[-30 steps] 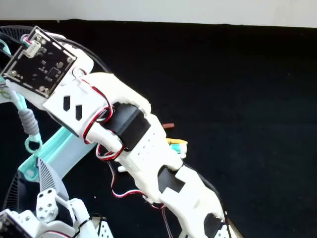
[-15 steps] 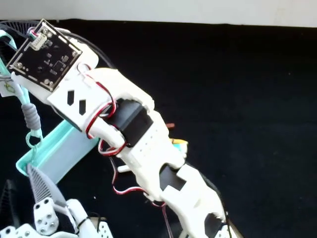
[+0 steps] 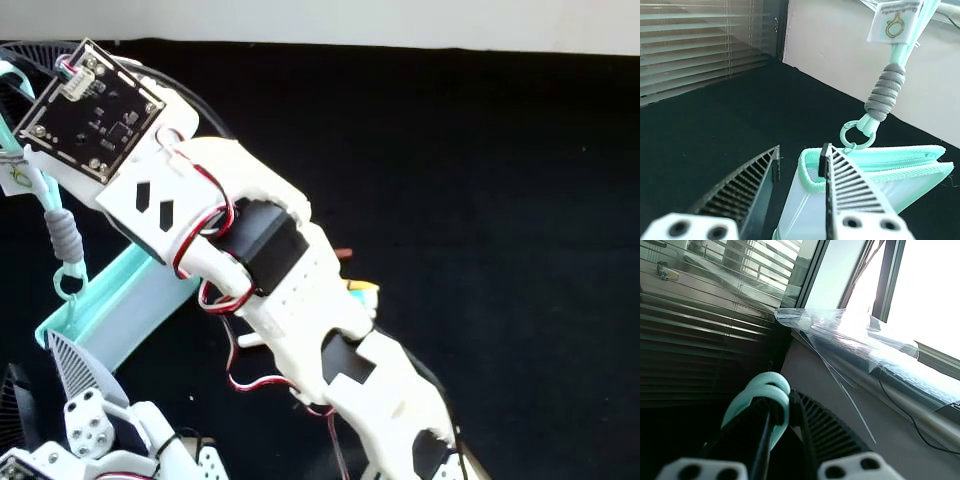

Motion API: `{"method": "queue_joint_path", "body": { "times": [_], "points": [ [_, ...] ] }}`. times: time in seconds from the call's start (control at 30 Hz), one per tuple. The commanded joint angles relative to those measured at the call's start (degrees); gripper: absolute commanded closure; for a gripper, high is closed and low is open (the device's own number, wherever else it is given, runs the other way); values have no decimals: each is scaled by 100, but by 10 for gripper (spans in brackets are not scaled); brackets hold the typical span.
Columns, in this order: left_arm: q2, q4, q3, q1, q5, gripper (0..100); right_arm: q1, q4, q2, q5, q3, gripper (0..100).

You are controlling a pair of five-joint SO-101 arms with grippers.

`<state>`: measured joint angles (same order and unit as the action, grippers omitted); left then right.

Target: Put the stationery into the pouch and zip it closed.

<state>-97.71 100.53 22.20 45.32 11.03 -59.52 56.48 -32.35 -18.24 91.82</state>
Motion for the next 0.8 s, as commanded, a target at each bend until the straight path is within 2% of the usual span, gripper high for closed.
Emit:
{"method": "queue_joint_path", "body": {
  "times": [0.0,0.6,0.77],
  "points": [
    [127,35,40,66,9,836,75,-110,57,53,22,992],
    [119,26,892,57,-9,836,277,136,66,53,57,992],
    [-180,35,1209,57,-343,865,277,127,92,53,57,992]
  ]
}}
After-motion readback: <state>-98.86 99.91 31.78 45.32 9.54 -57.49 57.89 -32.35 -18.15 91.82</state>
